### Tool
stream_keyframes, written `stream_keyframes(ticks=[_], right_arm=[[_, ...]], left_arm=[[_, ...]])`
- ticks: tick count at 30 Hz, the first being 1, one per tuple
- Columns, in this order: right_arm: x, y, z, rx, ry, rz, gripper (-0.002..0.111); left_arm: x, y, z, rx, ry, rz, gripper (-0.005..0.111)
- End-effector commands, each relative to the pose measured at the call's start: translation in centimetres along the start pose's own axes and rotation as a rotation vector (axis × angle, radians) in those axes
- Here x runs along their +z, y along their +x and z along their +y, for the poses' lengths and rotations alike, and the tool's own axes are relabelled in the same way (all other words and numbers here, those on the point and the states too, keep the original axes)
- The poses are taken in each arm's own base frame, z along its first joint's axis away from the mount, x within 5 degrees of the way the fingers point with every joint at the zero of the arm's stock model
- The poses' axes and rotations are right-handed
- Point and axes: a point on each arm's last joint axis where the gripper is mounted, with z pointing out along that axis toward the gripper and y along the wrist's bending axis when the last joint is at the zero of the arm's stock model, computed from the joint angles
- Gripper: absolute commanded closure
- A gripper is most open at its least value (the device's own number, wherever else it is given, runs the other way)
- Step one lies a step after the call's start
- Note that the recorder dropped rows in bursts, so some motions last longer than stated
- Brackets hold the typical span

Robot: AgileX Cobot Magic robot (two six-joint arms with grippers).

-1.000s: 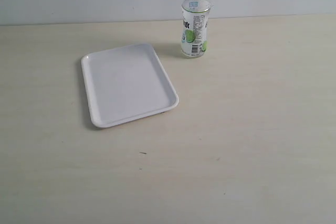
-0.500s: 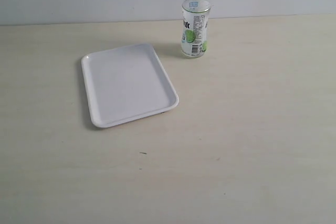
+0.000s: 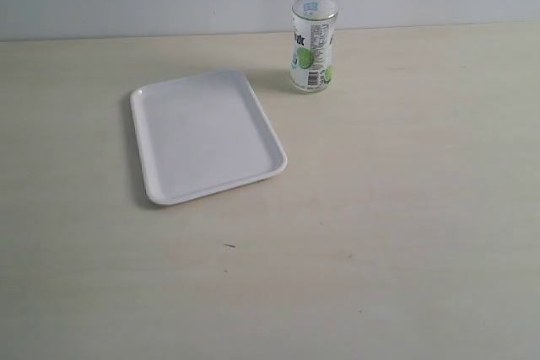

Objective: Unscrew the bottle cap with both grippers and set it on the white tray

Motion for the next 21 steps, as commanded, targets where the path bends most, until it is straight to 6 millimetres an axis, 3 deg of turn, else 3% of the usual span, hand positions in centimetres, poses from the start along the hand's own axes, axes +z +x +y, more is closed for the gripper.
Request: stream_keyframes(ticks=[1, 4, 9, 12, 18, 21], right_arm=[[4.6, 5.4, -0.8, -0.041, 0.031, 0.335, 0.108], [6.3, 9.4, -0.7, -0.18, -0.003, 0.415, 0.108], [6.6, 15.0, -0.5, -0.263, -0.027, 0.229, 0.108], [6.6, 18.1, 0.1, -0.317, -0.144, 0.162, 0.108], [7.6, 21.0, 2.2, -0.289, -0.43, 0.076, 0.108], [8.7, 21.5, 1.6, -0.247, -0.364, 0.03, 0.108]], left_arm=[[0.0, 0.1, 0.0, -0.025, 0.006, 0.003, 0.107], [0.0, 0.1, 0.0, -0.025, 0.006, 0.003, 0.107], [0.0, 0.1, 0.0, -0.029, 0.006, 0.003, 0.107], [0.0, 0.1, 0.0, -0.029, 0.006, 0.003, 0.107], [0.0, 0.1, 0.0, -0.022, 0.006, 0.003, 0.107], [0.0, 0.1, 0.0, -0.022, 0.006, 0.003, 0.107]])
